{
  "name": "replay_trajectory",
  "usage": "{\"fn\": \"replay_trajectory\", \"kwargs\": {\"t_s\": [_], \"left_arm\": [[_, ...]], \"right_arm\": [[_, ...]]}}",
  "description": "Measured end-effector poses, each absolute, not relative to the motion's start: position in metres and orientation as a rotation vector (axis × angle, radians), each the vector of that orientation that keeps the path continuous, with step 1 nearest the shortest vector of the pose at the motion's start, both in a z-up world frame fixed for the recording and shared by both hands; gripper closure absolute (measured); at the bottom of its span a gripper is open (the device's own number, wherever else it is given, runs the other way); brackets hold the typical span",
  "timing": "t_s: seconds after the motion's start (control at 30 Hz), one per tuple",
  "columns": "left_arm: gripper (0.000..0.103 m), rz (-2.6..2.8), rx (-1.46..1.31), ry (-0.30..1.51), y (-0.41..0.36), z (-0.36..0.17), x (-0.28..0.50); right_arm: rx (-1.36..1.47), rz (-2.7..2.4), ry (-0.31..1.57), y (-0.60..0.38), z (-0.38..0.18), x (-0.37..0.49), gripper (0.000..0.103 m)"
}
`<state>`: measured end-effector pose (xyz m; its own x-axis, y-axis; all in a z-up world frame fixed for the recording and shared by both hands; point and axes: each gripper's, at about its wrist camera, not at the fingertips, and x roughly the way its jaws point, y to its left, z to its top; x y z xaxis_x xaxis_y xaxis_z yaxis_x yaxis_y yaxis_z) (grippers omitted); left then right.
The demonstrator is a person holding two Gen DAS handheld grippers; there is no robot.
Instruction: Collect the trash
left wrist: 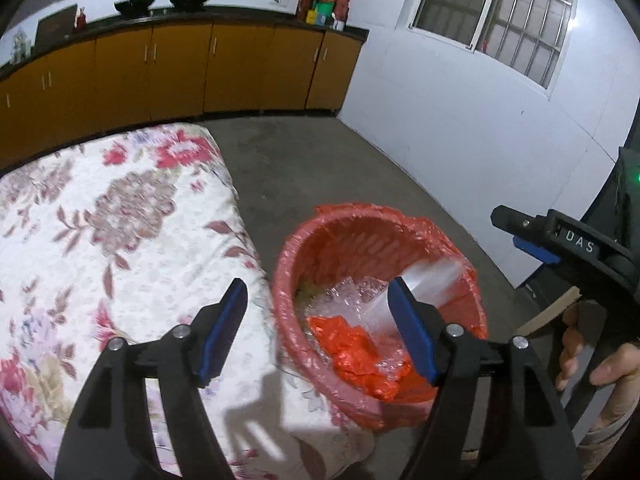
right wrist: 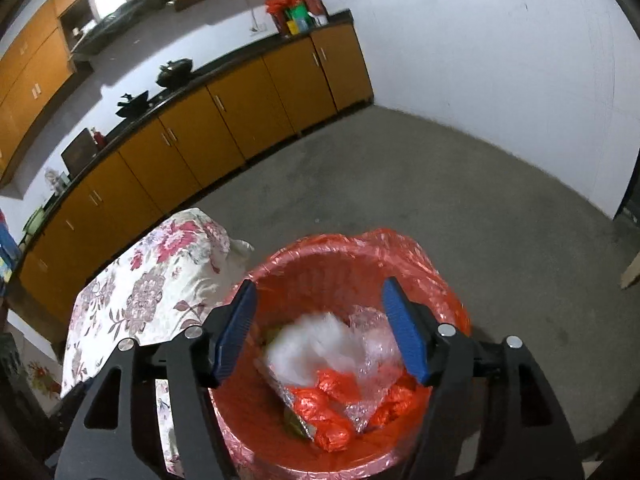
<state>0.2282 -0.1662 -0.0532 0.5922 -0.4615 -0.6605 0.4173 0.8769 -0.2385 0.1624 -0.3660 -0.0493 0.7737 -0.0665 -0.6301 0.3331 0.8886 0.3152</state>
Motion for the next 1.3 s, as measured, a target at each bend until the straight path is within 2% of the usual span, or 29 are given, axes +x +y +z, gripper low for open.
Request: {"fn": "replay_trajectory", "kwargs": {"t_s": [0.17,0.27,0.33,0.5,0.73,1.3], "left_arm": [[0.029,-0.476,-0.022,0.699,-0.155,-0.034,0.215],[0.016,-0.428,0.004,0.608,-0.143,-0.018,0.197],[0.011,-0.399,0.013,0.563,-0.136,-0.008,0.187],[0.004,-0.347,0.008,0.492,-0.11,0.011,0.158],[0.004,-0.262,0.025,0.443,-0.077,0.02,0.113],[0.004,-0.138,0.054,0.455,-0.029,0.009,0.037]], "right_arm": [[0.402,-0.226,0.604,-0.359,-0.033,0.143,0.037],[0.341,-0.265,0.541,-0.355,-0.017,0.13,0.023],[0.303,-0.291,0.483,-0.351,-0.006,0.113,0.013],[0.269,-0.339,0.411,-0.335,0.01,0.07,0.002],[0.219,-0.402,0.409,-0.298,0.0,0.027,0.002],[0.167,-0.318,0.401,-0.225,-0.012,-0.023,0.002]]}}
